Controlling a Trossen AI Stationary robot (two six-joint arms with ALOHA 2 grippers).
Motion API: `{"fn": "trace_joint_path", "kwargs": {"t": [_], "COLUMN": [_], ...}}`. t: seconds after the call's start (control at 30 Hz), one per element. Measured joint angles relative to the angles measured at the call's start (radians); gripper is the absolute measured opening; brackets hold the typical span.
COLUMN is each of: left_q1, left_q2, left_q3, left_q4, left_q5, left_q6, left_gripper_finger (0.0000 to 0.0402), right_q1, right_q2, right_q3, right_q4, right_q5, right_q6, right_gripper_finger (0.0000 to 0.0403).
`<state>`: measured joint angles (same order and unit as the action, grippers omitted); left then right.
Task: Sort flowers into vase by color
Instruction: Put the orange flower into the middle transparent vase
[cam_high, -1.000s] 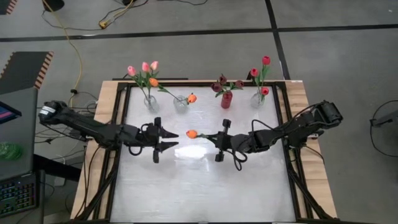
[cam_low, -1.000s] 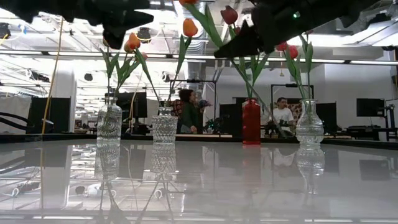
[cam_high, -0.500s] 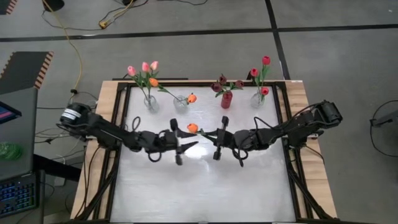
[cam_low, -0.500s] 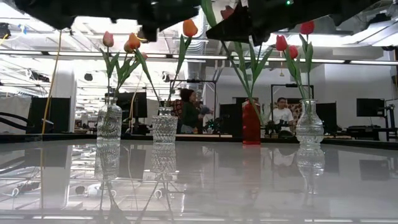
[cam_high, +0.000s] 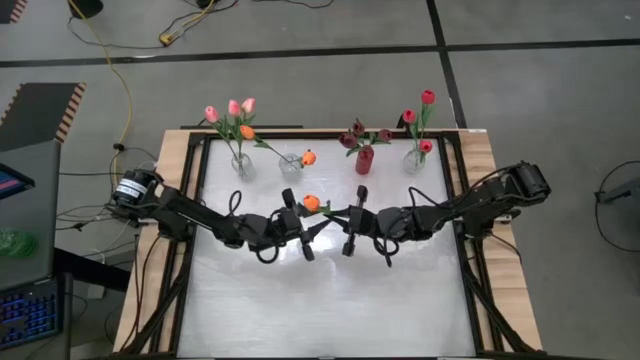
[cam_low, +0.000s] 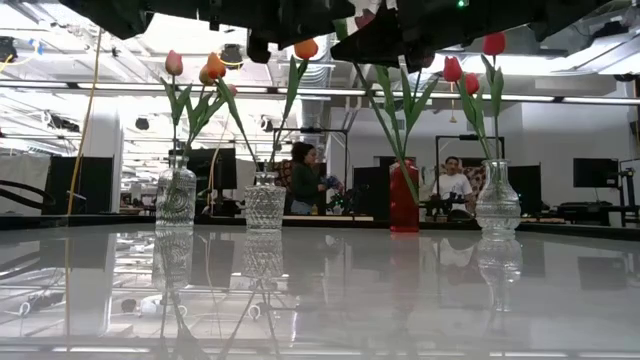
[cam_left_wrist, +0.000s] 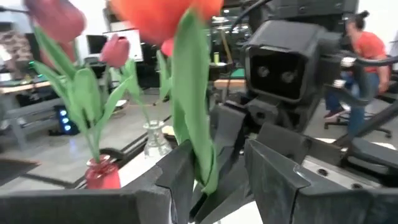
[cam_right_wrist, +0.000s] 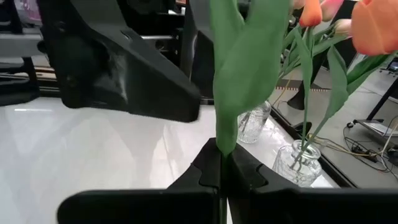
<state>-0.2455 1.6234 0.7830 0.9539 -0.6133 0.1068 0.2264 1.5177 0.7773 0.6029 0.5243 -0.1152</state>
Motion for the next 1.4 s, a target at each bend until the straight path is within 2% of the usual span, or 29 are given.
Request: {"fn": "trace_joint_path", "kwargs": {"t": [0.17, 0.47, 0.73, 1.17, 1.4], "left_q1": [0.001, 0.006, 0.006, 0.006, 0.006], "left_q2": [0.0, 0.0, 0.0, -0.007, -0.056], "left_q3": [0.0, 0.0, 0.0, 0.0, 0.0], "left_q4": [0.0, -0.003, -0.005, -0.007, -0.102], "left_q5": [-0.022, -0.021, -0.022, -0.024, -0.023], "left_q6": [-0.004, -0.014, -0.014, -0.013, -0.026], "left_gripper_finger": [0.0112, 0.001, 0.0009, 0.0001, 0.0001], "right_q1": [0.0, 0.0, 0.0, 0.002, 0.002], "right_q2": [0.0, 0.0, 0.0, -0.011, -0.102], "right_q3": [0.0, 0.0, 0.0, 0.0, 0.0], "right_q4": [0.029, 0.031, 0.031, 0.002, -0.157], "right_q5": [0.0, 0.0, 0.001, 0.005, 0.006], "right_q6": [-0.047, -0.05, -0.035, -0.035, -0.025], "right_gripper_finger": [0.0036, 0.0037, 0.0069, 0.0183, 0.0192]}}
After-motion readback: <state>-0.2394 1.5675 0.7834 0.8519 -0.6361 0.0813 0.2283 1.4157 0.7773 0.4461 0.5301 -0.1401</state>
